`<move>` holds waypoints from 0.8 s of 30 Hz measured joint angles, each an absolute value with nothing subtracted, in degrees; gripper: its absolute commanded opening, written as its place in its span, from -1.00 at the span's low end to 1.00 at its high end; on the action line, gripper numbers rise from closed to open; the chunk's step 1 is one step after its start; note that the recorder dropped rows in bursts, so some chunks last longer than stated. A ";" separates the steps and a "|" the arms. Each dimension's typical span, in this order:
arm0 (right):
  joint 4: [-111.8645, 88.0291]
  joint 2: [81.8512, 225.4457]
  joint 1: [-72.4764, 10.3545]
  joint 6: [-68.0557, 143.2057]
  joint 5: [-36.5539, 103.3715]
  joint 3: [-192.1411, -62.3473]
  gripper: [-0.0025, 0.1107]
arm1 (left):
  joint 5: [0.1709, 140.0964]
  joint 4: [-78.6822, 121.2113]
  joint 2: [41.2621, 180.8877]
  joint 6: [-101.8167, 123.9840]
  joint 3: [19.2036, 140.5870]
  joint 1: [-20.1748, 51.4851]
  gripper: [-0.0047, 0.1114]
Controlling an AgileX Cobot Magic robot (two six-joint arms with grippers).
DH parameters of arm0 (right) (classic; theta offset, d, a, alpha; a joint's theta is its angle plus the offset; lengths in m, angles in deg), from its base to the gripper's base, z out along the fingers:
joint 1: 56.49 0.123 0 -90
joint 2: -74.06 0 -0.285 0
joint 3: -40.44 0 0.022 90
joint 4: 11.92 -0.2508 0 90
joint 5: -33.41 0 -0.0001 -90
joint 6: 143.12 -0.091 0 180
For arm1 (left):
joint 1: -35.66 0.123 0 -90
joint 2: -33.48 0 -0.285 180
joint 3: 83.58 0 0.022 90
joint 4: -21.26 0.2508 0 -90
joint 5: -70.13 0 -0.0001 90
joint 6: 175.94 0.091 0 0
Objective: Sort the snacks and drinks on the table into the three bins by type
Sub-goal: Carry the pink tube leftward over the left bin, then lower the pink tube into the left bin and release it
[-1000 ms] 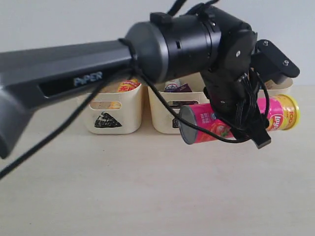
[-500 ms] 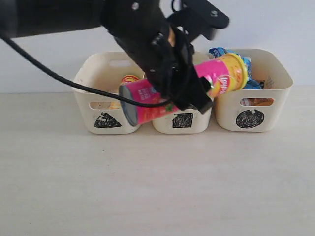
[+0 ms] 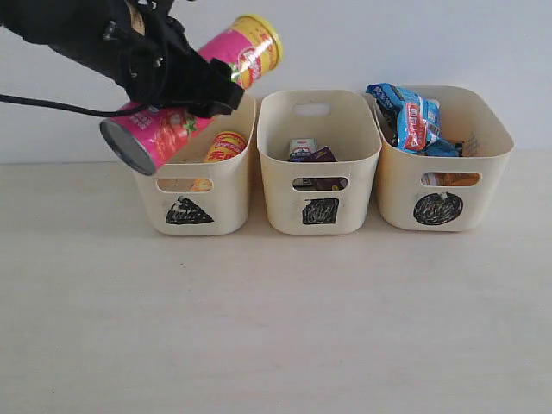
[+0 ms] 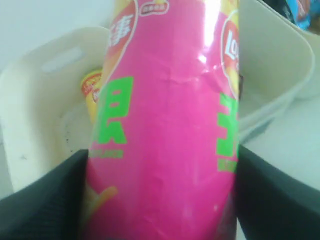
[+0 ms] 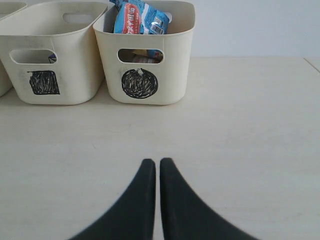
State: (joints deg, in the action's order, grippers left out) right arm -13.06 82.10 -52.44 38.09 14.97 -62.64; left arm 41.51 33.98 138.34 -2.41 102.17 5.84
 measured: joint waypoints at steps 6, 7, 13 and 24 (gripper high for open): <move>-13.06 82.10 -52.44 38.09 14.97 -62.64 -0.96 | 52.25 33.98 141.15 -6.75 102.17 10.70 -0.85; -13.06 82.10 -52.44 38.09 14.97 -62.64 -0.96 | 53.58 33.98 141.90 -6.86 102.17 11.36 -0.85; -13.06 82.10 -52.44 38.09 14.97 -62.64 -0.96 | 63.22 33.98 149.44 -7.36 102.42 14.77 -0.85; -13.06 82.10 -52.44 38.09 14.97 -62.64 -0.96 | 72.03 33.98 160.77 -8.55 111.76 17.60 -0.85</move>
State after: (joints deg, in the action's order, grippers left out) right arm -13.06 82.10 -52.44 38.09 14.97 -62.64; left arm 72.03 33.98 160.77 -8.55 111.76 17.60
